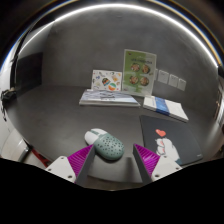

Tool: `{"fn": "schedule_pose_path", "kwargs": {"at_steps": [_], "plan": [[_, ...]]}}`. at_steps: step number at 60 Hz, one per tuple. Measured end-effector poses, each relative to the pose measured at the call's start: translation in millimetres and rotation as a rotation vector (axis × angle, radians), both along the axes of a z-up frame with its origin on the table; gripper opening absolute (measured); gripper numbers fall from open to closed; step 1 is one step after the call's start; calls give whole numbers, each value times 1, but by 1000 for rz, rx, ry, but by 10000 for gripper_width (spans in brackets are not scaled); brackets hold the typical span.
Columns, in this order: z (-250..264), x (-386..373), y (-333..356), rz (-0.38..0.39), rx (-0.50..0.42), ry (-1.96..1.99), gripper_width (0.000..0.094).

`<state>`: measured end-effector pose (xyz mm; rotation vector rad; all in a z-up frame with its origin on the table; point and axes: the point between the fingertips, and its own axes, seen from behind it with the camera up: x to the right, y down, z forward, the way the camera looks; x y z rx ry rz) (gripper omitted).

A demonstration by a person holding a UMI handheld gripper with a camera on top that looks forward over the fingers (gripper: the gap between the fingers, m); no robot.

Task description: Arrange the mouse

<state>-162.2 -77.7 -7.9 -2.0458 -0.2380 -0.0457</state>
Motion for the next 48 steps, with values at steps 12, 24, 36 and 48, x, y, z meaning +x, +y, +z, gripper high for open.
{"fn": "schedule_pose_path", "kwargs": {"at_steps": [12, 24, 36, 48], "plan": [[-3, -10, 40, 61, -25, 136, 756], [-2, -16, 64, 36, 2, 127, 571], [0, -31, 61, 21, -20, 118, 411], [148, -35, 48, 54, 232, 128, 408]]}}
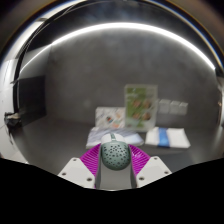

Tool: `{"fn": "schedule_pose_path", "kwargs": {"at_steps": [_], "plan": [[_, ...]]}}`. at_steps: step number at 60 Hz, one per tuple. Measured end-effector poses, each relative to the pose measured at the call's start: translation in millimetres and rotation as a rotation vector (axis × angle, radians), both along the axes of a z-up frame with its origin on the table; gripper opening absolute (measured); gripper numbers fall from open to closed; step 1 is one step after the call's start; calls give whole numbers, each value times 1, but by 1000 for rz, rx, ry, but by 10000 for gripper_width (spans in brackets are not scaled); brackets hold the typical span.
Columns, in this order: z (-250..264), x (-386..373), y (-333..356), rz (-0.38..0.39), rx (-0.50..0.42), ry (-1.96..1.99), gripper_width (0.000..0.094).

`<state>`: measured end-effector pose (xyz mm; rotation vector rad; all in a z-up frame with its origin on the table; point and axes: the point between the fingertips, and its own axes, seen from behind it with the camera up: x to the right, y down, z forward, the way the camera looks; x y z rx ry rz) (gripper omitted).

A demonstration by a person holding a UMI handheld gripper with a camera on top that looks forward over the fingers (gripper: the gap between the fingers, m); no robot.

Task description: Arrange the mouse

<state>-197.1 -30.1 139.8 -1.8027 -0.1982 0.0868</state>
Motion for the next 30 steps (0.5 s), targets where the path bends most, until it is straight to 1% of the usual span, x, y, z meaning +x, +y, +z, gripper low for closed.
{"fn": "schedule_pose_path", "kwargs": {"at_steps": [4, 7, 9, 11, 14, 17, 21, 26, 30], "plan": [[56, 51, 0, -91, 85, -17, 406], [70, 100, -2, -159, 108, -50, 404], [70, 137, -1, -232, 113, -50, 404], [57, 174, 1, -302, 95, -50, 404], [20, 216, 1, -356, 28, -62, 404], [-14, 243, 2, -374, -35, -23, 404], [-61, 259, 7, -369, -127, 45, 404], [-98, 269, 20, -360, -166, 12, 405], [-113, 273, 25, -358, -192, -7, 407]]}}
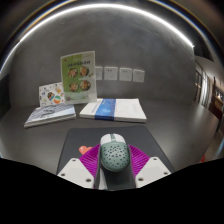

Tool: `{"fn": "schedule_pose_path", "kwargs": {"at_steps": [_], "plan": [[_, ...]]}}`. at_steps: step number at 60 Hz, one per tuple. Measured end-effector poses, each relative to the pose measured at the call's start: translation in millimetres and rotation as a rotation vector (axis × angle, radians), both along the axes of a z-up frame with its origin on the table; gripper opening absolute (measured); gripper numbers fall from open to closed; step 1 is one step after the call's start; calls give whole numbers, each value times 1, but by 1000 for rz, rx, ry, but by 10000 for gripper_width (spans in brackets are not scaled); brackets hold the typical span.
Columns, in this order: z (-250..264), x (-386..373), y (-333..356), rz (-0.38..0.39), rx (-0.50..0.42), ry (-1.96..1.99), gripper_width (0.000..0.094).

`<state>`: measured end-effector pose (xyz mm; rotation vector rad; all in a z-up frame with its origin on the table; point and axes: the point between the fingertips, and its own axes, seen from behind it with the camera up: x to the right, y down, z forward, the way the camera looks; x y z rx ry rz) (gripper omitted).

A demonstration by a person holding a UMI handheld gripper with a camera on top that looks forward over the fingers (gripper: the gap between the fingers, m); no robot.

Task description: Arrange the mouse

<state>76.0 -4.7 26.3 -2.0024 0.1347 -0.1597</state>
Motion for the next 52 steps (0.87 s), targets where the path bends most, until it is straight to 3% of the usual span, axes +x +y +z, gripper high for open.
{"fn": "schedule_pose_path", "kwargs": {"at_steps": [8, 9, 10, 11, 18, 24, 29, 52], "plan": [[-30, -9, 5, 35, -74, 18, 417], [-30, -9, 7, 35, -66, 12, 428], [-29, -9, 9, 37, -57, 5, 522], [-29, -9, 10, 36, -53, -1, 480], [-27, -6, 10, 10, -52, 14, 575], [-23, -4, -1, -38, -68, 57, 889], [-11, -12, -20, -50, -60, 81, 846], [24, -32, -168, -179, -74, 133, 848]]}}
